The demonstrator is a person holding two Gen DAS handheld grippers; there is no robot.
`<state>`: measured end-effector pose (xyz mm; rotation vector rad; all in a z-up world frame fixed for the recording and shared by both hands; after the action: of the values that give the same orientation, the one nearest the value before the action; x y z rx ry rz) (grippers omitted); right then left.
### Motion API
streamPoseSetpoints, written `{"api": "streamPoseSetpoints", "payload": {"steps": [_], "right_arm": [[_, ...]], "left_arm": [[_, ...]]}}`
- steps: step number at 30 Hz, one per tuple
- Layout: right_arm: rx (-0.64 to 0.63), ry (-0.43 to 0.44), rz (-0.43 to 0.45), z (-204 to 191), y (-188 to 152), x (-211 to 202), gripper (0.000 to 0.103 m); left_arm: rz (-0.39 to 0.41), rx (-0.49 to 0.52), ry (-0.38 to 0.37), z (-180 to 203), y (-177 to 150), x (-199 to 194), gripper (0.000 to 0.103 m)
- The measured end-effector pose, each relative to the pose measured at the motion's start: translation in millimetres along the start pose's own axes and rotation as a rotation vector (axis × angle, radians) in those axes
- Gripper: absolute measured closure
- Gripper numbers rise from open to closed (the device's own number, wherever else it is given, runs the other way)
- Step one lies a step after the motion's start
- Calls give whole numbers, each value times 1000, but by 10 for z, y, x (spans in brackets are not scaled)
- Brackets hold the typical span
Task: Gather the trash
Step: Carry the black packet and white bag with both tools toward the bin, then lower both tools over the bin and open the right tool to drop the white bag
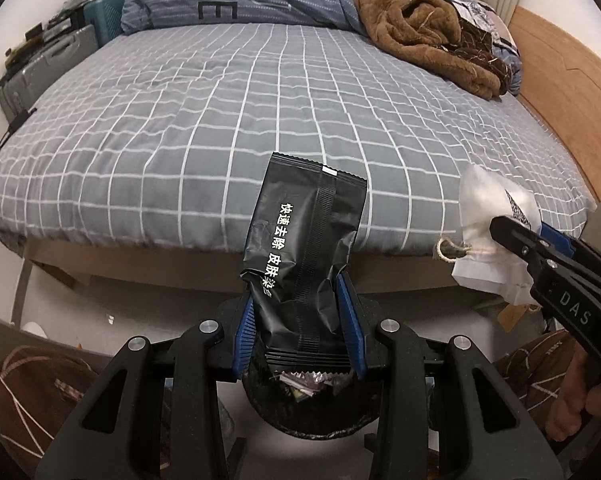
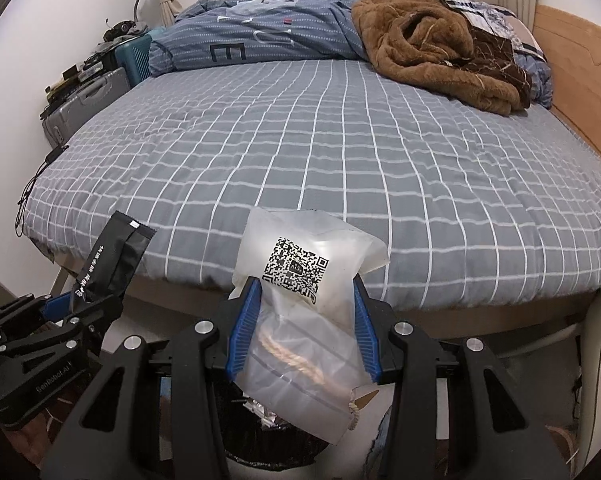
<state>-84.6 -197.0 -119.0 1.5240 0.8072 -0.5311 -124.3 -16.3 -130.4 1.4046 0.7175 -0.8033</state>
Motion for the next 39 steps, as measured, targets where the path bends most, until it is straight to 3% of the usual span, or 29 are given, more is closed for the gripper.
{"api": "streamPoseSetpoints", "payload": {"steps": [16, 36, 39], "right_arm": [[11, 42, -156, -187, -719, 295, 60], [-3, -9, -378, -139, -1404, 1252, 59], [-13, 8, -386, -208, -1455, 1277, 55]], "left_arm": [[-135, -3, 28, -63, -655, 375, 66], [-292, -45, 44, -301, -1070, 1163, 66], [-296, -47, 51, -299, -1088, 1187, 66]]}}
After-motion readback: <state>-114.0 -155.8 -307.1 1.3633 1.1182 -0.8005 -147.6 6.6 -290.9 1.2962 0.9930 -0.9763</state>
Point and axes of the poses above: each gripper's, at about its wrist camera, not at the fingertips, and x roughly the way its jaws point, z to its right, y to its top, the point moved 8 cm from there along x, roughly the way its jaws point, and after that the axes turned 6 degrees about x, right-handed, at the moved point
